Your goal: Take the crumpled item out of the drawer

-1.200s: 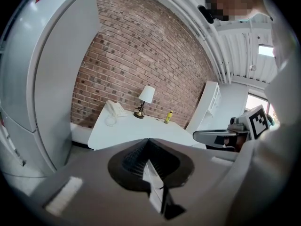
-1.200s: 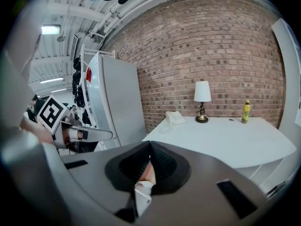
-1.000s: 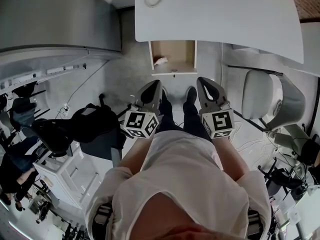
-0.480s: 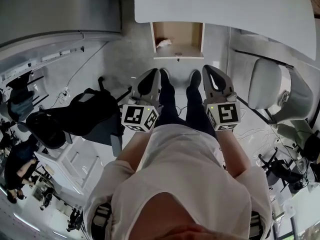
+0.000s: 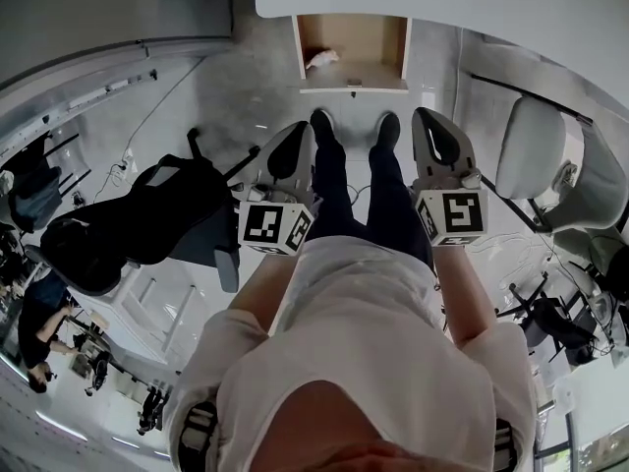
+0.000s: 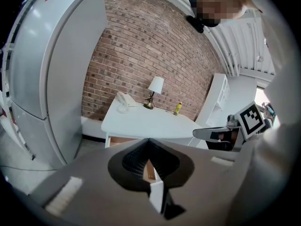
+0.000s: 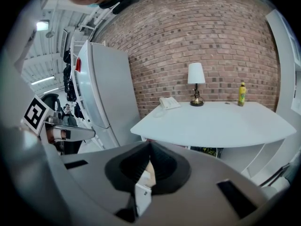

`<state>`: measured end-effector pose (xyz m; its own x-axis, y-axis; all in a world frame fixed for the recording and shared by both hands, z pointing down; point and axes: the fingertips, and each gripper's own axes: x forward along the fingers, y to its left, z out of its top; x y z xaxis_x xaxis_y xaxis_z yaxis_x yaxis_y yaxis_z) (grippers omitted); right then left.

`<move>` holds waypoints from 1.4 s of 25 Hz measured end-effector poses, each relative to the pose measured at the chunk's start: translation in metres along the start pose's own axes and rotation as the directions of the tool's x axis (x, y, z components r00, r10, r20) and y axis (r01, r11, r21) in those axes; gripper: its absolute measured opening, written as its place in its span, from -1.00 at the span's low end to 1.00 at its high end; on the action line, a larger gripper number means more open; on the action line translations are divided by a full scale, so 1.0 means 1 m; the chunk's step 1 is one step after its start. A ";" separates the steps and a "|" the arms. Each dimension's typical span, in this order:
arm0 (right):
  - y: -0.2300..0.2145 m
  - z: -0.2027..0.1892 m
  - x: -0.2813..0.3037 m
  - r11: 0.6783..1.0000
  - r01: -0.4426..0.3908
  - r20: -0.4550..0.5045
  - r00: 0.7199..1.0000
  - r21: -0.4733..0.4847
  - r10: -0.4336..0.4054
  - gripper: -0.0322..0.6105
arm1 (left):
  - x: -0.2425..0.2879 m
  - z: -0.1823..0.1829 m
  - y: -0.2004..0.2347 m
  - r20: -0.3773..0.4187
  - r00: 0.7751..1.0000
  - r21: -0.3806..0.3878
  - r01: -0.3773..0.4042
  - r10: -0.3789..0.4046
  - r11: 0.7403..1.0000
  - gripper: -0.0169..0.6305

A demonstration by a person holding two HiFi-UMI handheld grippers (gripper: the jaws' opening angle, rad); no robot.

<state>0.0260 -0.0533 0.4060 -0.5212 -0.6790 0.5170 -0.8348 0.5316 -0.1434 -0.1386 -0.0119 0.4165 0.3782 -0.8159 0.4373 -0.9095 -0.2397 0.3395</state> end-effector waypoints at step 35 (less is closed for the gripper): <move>-0.021 -0.092 0.051 0.994 0.037 -0.078 0.997 0.101 -0.030 -0.88 | 0.063 -0.087 0.034 -0.106 0.994 0.026 -0.006 0.009 1.000 -0.92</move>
<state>0.0329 -0.0526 0.5134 -0.4809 -0.6531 0.5850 -0.8674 0.4519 -0.2085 -0.1301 -0.0257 0.5284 0.3860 -0.7578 0.5261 -0.9162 -0.2481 0.3148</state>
